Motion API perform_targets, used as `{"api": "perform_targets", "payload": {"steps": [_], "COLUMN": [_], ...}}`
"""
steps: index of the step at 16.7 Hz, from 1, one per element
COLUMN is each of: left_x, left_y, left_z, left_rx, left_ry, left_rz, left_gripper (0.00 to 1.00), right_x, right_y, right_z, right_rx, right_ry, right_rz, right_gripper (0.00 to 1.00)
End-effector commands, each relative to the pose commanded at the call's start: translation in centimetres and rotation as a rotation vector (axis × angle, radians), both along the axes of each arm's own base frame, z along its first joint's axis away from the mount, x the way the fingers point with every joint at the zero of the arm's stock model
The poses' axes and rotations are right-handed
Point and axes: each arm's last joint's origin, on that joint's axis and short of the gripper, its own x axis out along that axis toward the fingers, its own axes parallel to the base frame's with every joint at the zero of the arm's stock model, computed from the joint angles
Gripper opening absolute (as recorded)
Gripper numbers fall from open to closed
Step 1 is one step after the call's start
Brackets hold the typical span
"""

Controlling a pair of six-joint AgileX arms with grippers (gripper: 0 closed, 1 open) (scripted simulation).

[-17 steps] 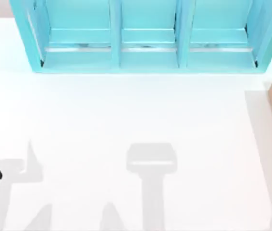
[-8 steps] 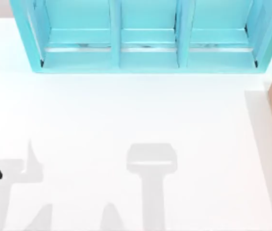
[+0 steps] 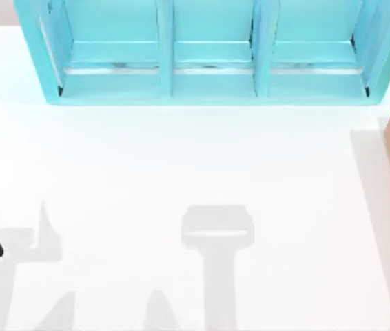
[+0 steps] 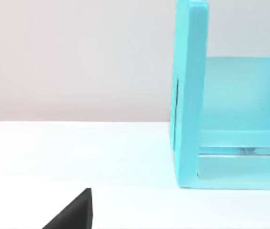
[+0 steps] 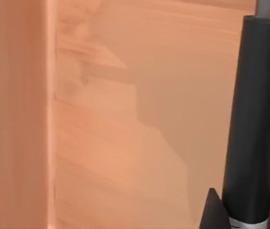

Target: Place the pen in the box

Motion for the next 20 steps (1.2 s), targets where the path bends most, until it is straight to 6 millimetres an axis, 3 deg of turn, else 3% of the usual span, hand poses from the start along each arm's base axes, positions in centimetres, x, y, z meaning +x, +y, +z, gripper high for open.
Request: {"api": "perform_targets", "payload": {"steps": [5,11,20], "left_x": [0.0,0.0,0.0], "left_y": [0.0,0.0,0.0], "left_z": [0.0,0.0,0.0], "left_rx": [0.000,0.000,0.000], "left_ry": [0.000,0.000,0.000], "left_rz": [0.000,0.000,0.000], "left_gripper": [1.00,1.00,1.00], "right_x": [0.4,0.4,0.4], "right_y": [0.6,0.4,0.4], "right_z": [-1.9,-2.1,-2.1], "right_rx": [0.012,0.029,0.029], "right_ry": [-0.003,-0.015,-0.015], "right_rz": [-0.070,-0.104,-0.104], "right_gripper": [0.00,0.00,0.68]}}
